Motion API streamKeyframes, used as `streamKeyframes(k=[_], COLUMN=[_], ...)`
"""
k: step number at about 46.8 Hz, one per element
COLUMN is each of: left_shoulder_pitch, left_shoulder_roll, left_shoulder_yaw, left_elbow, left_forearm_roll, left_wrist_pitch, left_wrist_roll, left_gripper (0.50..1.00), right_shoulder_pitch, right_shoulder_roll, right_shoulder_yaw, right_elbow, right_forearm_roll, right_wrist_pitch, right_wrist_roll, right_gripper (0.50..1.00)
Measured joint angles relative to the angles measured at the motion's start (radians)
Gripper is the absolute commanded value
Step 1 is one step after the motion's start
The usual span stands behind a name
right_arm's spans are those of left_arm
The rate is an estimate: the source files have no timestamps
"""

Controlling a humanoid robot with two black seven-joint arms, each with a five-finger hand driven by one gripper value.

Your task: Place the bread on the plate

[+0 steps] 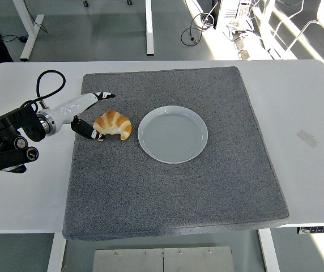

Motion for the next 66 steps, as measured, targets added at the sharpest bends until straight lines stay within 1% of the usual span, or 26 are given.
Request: streamKeyframes(k=[6, 8, 14, 19, 22, 31, 39, 46, 49, 53, 58, 60, 66], left_shoulder_pitch=[0.006, 0.006, 0.006, 0.005, 0.005, 0.005, 0.004, 0.007, 0.007, 0.01, 0.012, 0.012, 0.013], left_shoulder_roll=[-0.035, -0.042, -0.047, -0.048, -0.05, -0.056, -0.066, -0.067, -0.067, -0.068, -0.068, -0.067, -0.065], left_shoulder_yaw=[0.001, 0.001, 0.003, 0.003, 0.002, -0.002, -0.004, -0.004, -0.003, -0.003, -0.004, -0.004, -0.005], left_elbow=[0.024, 0.031, 0.037, 0.044, 0.045, 0.047, 0.048, 0.048, 0.048, 0.048, 0.048, 0.048, 0.048], left_forearm_roll=[0.0, 0.0, 0.0, 0.0, 0.0, 0.0, 0.0, 0.0, 0.0, 0.0, 0.0, 0.0, -0.002], left_wrist_pitch=[-0.004, -0.006, -0.008, -0.011, -0.017, -0.034, -0.042, -0.043, -0.043, -0.043, -0.043, -0.043, -0.043], left_wrist_roll=[0.052, 0.063, 0.069, 0.074, 0.08, 0.086, 0.084, 0.074, 0.073, 0.071, 0.068, 0.065, 0.06], left_gripper=[0.954, 0.954, 0.951, 0.934, 0.898, 0.816, 0.718, 0.663, 0.625, 0.596, 0.54, 0.524, 0.501], right_shoulder_pitch=[0.0, 0.0, 0.0, 0.0, 0.0, 0.0, -0.001, 0.0, 0.0, 0.0, 0.0, 0.0, 0.0], right_shoulder_roll=[0.0, 0.0, 0.0, 0.0, 0.0, 0.0, 0.0, 0.0, 0.0, 0.0, 0.0, 0.0, 0.0], right_shoulder_yaw=[0.0, 0.0, 0.0, 0.0, 0.0, 0.0, 0.0, 0.0, 0.0, 0.0, 0.0, 0.0, 0.0], right_elbow=[0.0, 0.0, 0.0, 0.0, 0.0, 0.0, 0.0, 0.0, 0.0, 0.0, 0.0, 0.0, 0.0], right_forearm_roll=[0.0, 0.0, 0.0, 0.0, 0.0, 0.0, 0.0, 0.0, 0.0, 0.0, 0.0, 0.0, 0.0], right_wrist_pitch=[0.0, 0.0, 0.0, 0.0, 0.0, 0.0, 0.0, 0.0, 0.0, 0.0, 0.0, 0.0, 0.0], right_wrist_roll=[0.0, 0.0, 0.0, 0.0, 0.0, 0.0, 0.0, 0.0, 0.0, 0.0, 0.0, 0.0, 0.0], right_gripper=[1.0, 1.0, 1.0, 1.0, 1.0, 1.0, 1.0, 1.0, 1.0, 1.0, 1.0, 1.0, 1.0])
